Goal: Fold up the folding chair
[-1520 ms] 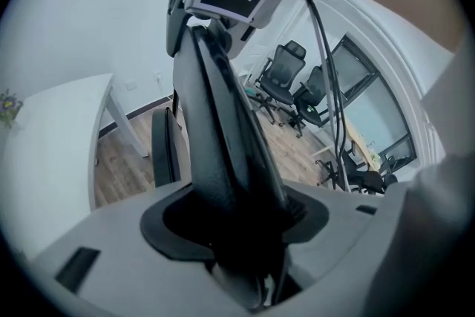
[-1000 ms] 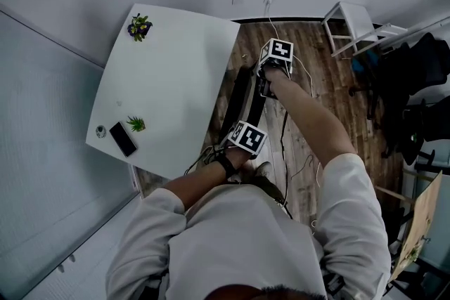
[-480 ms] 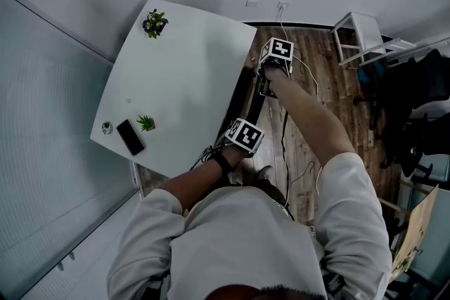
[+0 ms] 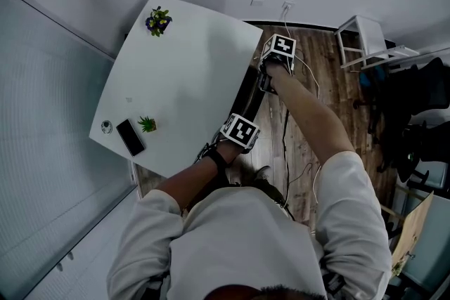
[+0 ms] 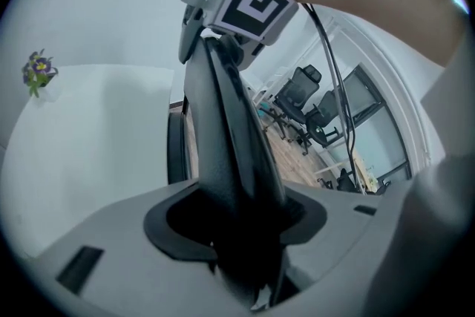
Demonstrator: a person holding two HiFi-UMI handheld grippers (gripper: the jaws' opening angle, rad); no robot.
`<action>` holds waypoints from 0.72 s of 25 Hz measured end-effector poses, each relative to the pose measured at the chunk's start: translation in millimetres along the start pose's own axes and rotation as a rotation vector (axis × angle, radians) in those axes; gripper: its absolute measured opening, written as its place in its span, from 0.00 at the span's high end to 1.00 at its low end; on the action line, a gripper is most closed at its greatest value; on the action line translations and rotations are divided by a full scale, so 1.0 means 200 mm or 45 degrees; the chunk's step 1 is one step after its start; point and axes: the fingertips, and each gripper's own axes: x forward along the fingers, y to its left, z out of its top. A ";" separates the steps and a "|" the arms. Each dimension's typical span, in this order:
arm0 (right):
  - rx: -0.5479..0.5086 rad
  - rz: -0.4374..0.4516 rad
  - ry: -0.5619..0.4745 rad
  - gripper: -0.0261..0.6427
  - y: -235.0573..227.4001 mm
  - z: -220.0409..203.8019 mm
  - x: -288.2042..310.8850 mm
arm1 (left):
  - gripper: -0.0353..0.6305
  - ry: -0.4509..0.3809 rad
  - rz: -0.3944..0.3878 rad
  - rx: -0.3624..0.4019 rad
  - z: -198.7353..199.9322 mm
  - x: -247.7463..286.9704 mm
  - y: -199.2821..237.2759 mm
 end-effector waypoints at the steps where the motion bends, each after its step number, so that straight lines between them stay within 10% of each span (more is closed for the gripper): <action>1: 0.005 0.001 -0.001 0.77 0.00 0.02 0.02 | 0.63 -0.007 0.004 -0.009 0.01 0.00 0.03; 8: -0.042 0.014 0.015 0.76 0.12 0.13 0.12 | 0.64 -0.237 0.042 0.041 0.29 -0.05 0.18; 18: -0.093 0.043 0.017 0.72 0.18 0.12 0.13 | 0.62 -0.205 0.027 -0.015 0.21 -0.06 0.22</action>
